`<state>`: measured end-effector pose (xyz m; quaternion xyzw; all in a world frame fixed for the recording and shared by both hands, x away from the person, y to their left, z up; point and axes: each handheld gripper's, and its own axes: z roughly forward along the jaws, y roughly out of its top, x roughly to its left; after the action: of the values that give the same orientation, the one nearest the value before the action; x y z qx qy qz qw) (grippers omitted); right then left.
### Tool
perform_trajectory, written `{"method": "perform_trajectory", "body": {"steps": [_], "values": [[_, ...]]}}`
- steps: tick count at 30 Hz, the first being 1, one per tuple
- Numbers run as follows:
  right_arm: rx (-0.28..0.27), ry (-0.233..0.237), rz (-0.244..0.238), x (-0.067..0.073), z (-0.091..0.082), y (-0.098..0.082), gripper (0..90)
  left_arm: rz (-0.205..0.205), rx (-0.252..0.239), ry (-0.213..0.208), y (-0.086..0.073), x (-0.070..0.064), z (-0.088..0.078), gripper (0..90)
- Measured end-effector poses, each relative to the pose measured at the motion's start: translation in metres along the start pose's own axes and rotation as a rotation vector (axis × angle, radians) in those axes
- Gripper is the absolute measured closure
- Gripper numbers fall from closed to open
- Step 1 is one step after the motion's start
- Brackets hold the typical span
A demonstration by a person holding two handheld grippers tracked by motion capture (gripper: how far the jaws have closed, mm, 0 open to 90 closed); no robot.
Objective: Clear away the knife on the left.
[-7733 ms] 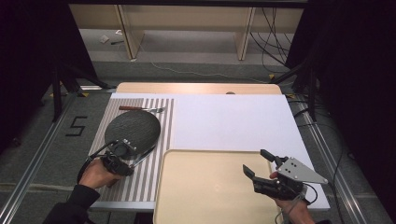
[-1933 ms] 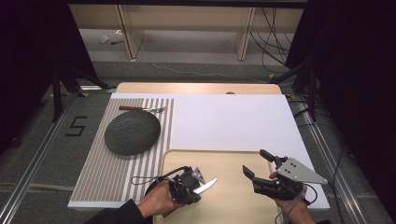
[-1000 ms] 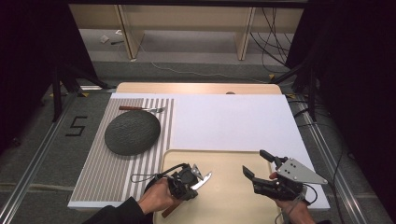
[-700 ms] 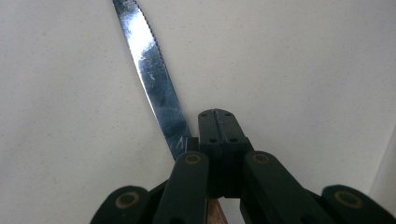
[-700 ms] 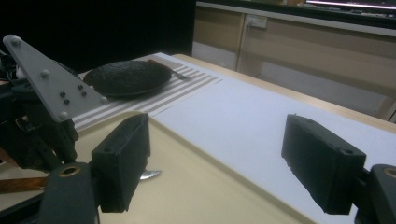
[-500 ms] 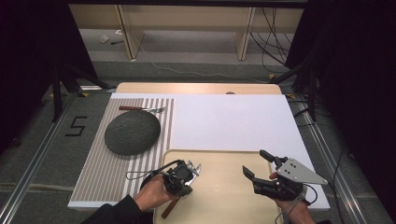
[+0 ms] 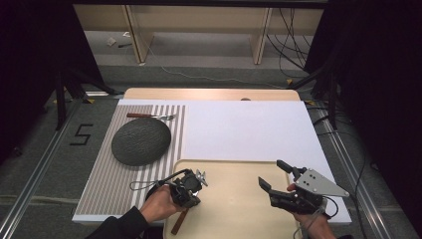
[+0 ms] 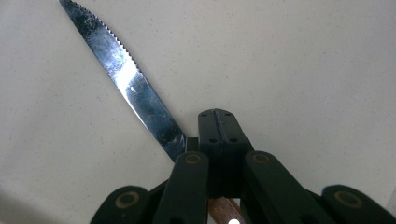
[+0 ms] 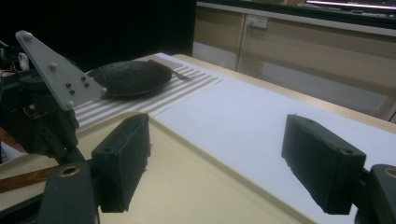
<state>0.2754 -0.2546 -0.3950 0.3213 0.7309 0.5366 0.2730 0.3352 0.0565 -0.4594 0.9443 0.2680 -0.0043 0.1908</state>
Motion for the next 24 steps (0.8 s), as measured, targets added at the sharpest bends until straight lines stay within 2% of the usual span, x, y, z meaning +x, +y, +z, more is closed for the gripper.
{"method": "perform_trajectory", "body": {"steps": [24], "values": [[0.000, 0.000, 0.000, 0.000, 0.000, 0.000, 24.6, -0.024, 0.020, 0.008, -0.011, 0.007, -0.006, 89.6]]}}
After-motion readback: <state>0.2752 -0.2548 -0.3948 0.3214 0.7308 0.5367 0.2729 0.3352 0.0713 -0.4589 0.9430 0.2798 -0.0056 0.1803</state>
